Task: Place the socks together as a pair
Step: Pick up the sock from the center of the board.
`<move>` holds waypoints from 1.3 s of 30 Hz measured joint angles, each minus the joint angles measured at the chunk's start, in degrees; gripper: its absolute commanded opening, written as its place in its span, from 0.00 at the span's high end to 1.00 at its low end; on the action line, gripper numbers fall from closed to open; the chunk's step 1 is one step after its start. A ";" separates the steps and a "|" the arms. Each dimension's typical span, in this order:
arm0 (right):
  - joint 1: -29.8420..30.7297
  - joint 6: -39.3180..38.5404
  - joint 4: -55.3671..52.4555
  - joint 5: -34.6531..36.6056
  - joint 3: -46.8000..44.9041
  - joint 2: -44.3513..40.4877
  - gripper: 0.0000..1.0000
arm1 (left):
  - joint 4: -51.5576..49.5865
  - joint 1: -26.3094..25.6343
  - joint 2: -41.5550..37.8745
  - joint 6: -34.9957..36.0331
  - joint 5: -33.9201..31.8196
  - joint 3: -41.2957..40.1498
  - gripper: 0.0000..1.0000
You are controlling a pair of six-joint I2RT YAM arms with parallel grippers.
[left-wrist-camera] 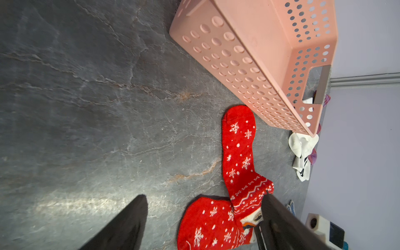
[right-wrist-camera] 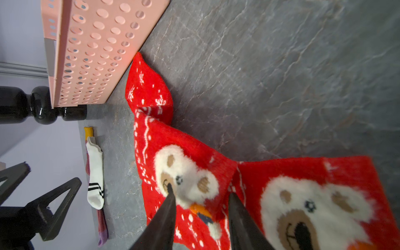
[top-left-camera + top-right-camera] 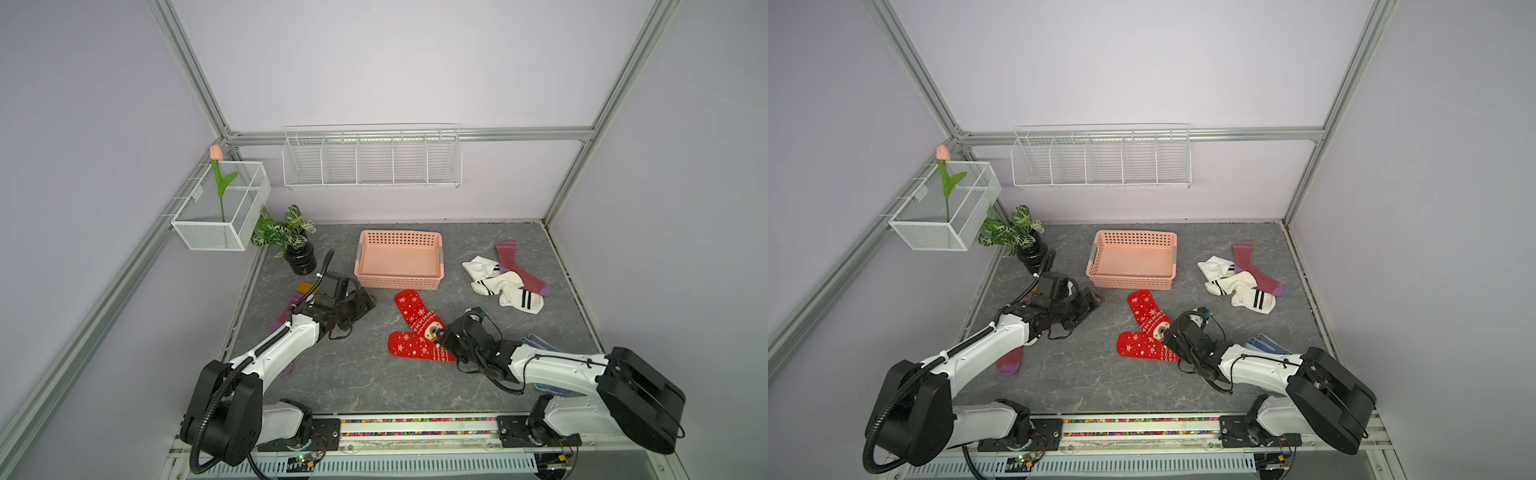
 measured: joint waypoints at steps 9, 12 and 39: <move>0.37 0.46 0.81 1.29 0.02 0.87 0.68 | 0.33 0.00 0.00 -0.04 0.02 -0.48 0.15; 0.37 0.59 0.98 1.64 0.07 1.55 0.77 | 0.37 0.00 0.00 -0.02 0.00 -0.48 0.15; 9.42 -26.18 -19.19 -7.34 40.96 8.41 0.93 | -9.66 8.63 -8.39 2.71 -5.86 0.96 0.14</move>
